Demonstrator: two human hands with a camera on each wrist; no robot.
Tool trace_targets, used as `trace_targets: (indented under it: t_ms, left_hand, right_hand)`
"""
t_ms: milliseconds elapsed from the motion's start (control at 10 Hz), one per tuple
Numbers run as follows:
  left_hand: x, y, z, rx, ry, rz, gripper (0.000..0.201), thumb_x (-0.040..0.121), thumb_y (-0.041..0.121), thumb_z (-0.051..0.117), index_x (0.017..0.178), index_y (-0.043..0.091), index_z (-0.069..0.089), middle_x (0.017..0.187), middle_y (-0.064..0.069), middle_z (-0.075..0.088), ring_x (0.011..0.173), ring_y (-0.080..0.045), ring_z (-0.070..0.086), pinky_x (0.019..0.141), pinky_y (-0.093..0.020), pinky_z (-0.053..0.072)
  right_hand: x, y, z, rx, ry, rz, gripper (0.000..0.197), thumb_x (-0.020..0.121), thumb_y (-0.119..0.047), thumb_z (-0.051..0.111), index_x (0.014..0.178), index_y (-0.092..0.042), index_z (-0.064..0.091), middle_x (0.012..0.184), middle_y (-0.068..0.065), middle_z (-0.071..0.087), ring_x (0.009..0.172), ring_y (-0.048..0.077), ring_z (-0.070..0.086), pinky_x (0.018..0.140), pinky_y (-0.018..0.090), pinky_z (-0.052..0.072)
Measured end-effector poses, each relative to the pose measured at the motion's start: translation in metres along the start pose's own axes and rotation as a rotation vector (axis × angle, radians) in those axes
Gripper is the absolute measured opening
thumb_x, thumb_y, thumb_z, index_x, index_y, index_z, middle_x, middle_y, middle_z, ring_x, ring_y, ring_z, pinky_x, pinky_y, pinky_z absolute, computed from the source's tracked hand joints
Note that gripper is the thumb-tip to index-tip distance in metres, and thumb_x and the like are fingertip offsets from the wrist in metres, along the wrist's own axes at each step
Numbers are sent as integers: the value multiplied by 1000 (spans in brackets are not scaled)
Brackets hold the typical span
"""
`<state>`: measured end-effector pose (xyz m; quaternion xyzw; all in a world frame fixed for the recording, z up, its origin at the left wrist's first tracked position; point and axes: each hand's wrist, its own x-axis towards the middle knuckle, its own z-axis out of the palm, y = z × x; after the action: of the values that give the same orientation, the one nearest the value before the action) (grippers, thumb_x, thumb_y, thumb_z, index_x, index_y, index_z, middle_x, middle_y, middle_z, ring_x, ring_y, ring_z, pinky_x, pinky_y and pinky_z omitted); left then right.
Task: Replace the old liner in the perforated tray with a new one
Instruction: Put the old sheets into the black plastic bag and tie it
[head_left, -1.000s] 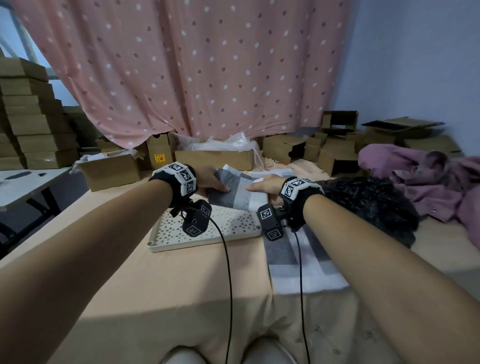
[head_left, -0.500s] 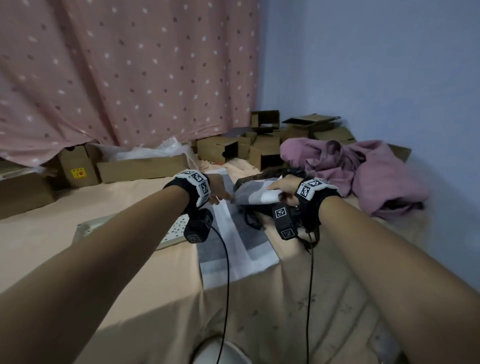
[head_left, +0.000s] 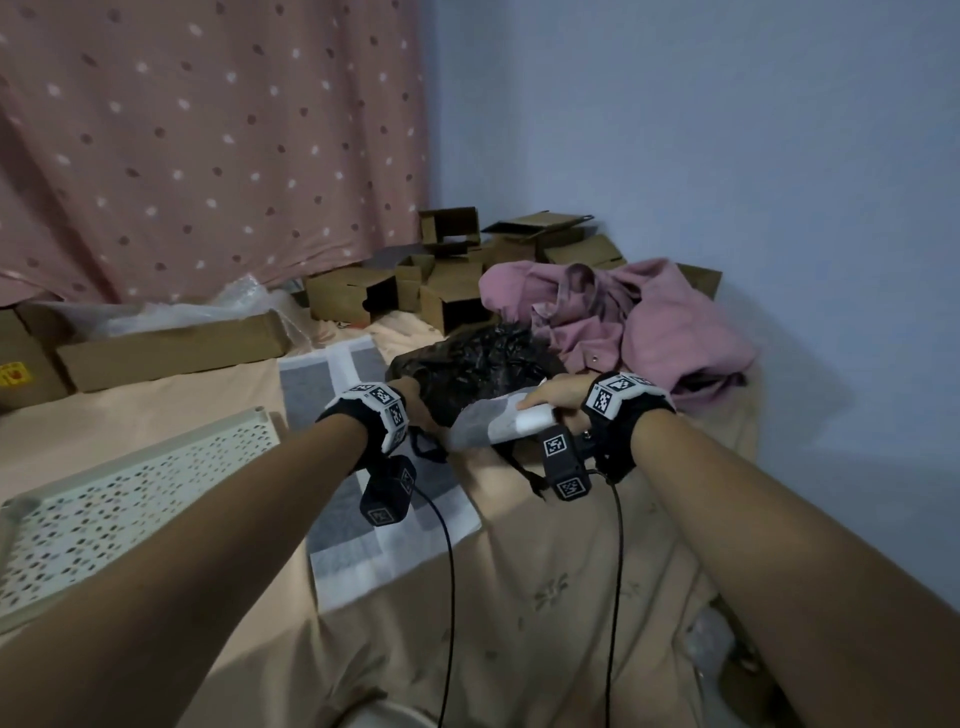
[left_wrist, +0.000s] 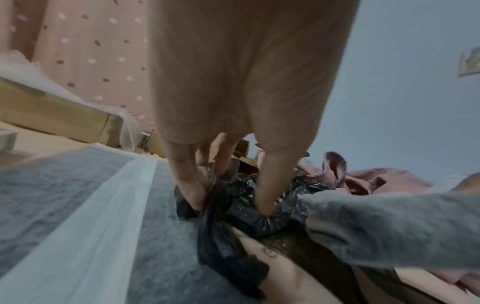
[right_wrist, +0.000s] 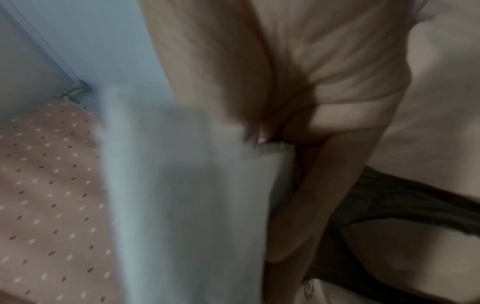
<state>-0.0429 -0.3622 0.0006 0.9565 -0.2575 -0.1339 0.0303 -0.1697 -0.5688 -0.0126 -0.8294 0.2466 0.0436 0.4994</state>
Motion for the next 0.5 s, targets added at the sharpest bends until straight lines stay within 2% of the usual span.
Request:
trace_targets:
  t_ms: [100,200,300,400,500]
  left_hand:
    - [-20,6,-6,28,23,-37,16,85,16,60,73,10,52,68,-3,49,61,-19,49,63,-30,42]
    - [-16,-2,-10,-6,82,-46,19,89,10,51,69,8,52,68,-6,50,67,-25,52,66,-31,44]
    - [-17,-20,-27,-71,217,-57,27,92,8,43,69,3,57,72,-9,55,72,-28,53,65,-33,43]
    - [-17,-32,-35,-175,299,-30,27,90,9,43,92,-4,66,92,-16,67,88,-33,62,74,-37,48]
    - [-22,-47,-40,-283,411,18,29,89,10,41,103,-4,63,107,-21,69,99,-35,63,83,-39,51]
  right_hand:
    - [8,-2,8,-37,-77,-17,34,86,-22,65,116,-7,61,138,22,53,130,36,50,110,46,40]
    - [8,-6,17,-65,-85,-27,43,90,-20,61,127,1,57,139,22,52,131,36,48,112,45,39]
    - [6,-10,31,-87,-103,-16,45,94,-19,55,132,5,51,141,23,49,134,37,44,113,43,36]
    - [7,-14,41,-78,-118,-22,45,95,-18,53,133,5,50,142,23,48,134,37,44,113,42,36]
    - [17,-23,58,-38,-159,-52,46,93,-19,56,133,4,51,141,24,49,133,36,46,112,44,38]
